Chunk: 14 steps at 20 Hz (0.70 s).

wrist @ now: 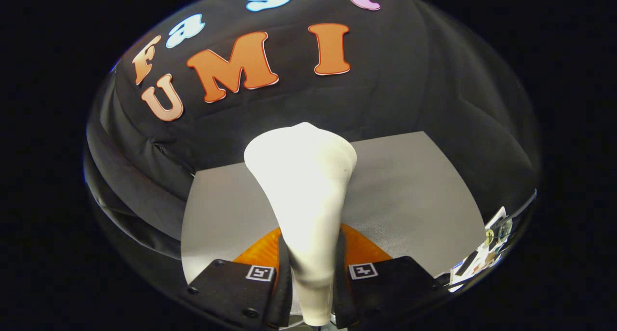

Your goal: Iron the clothes twice with a garment steamer, once on the left side and once on the right side.

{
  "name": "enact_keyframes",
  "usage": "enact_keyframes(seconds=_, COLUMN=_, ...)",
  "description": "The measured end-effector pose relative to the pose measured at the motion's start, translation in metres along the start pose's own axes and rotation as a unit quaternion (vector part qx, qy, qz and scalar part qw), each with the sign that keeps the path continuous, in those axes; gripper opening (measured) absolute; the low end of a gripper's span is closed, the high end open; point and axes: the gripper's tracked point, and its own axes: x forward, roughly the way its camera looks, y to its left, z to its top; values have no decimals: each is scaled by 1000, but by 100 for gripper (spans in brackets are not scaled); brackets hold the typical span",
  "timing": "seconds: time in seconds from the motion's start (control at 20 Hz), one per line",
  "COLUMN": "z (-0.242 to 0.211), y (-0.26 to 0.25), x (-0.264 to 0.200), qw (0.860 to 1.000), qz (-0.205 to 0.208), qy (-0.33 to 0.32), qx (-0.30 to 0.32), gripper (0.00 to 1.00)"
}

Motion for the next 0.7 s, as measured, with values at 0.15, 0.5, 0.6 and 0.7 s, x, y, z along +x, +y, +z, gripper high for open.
enact_keyframes(seconds=0.15, z=-2, y=9, x=-30, qw=999, qz=16, qy=-28, qx=6, gripper=42)
enact_keyframes(seconds=0.5, z=-16, y=38, x=-104, qw=993, qz=49, qy=-100, qx=33, gripper=42)
enact_keyframes(seconds=0.6, z=-22, y=47, x=-122, qw=991, qz=44, qy=-122, qx=33, gripper=42)
enact_keyframes(seconds=0.7, z=-28, y=58, x=-139, qw=989, qz=36, qy=-137, qx=33, gripper=42)
